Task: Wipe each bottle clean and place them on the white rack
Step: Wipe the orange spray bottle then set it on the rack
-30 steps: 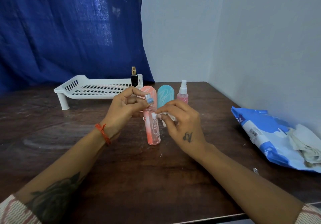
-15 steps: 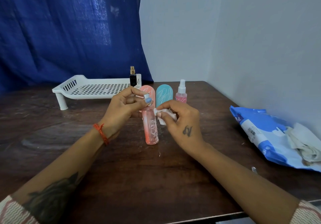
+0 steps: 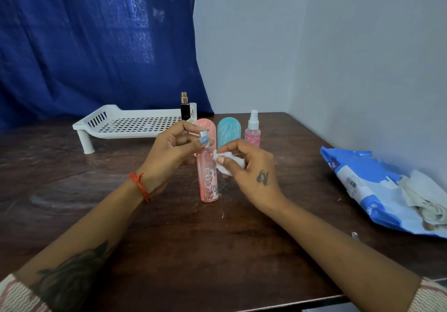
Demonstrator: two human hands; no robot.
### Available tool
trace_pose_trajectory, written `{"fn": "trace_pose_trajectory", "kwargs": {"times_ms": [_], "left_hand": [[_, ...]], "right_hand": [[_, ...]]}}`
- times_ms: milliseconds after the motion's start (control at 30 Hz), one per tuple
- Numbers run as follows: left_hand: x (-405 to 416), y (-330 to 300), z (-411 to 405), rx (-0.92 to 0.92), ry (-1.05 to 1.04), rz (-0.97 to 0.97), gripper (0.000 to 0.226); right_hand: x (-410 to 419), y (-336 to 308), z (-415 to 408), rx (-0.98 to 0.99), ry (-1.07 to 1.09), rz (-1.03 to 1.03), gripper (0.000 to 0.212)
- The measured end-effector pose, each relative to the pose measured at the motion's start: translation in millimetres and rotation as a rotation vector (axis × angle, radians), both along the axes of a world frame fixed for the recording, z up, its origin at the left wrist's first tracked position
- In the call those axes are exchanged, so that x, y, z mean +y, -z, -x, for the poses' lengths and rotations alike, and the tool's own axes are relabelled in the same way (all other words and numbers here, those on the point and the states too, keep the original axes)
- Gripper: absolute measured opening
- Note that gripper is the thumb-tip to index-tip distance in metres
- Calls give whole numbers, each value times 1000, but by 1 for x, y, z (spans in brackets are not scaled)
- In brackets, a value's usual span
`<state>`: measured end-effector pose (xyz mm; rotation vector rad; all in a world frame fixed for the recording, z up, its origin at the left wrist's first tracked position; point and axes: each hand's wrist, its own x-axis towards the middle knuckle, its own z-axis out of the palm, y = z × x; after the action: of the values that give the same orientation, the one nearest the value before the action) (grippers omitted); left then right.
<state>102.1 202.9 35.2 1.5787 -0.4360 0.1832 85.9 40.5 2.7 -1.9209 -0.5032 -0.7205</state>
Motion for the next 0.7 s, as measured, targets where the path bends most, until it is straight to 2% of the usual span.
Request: {"fn": "trace_pose_trajectory", "kwargs": {"times_ms": [267,500,600,700], "left_hand": [[0,0,1,16,41,29,13],[0,1,1,18,89,14,23],[1,1,0,36,95,25,20],[1,1,-2,41,101,25,13]], "right_hand": [[-2,2,1,91,-42,59,7],[2,-3,3,1,-18,-39,12],[0,0,5,48,-70,-11,8],[-1,3,1,104,-27,51,7]]}}
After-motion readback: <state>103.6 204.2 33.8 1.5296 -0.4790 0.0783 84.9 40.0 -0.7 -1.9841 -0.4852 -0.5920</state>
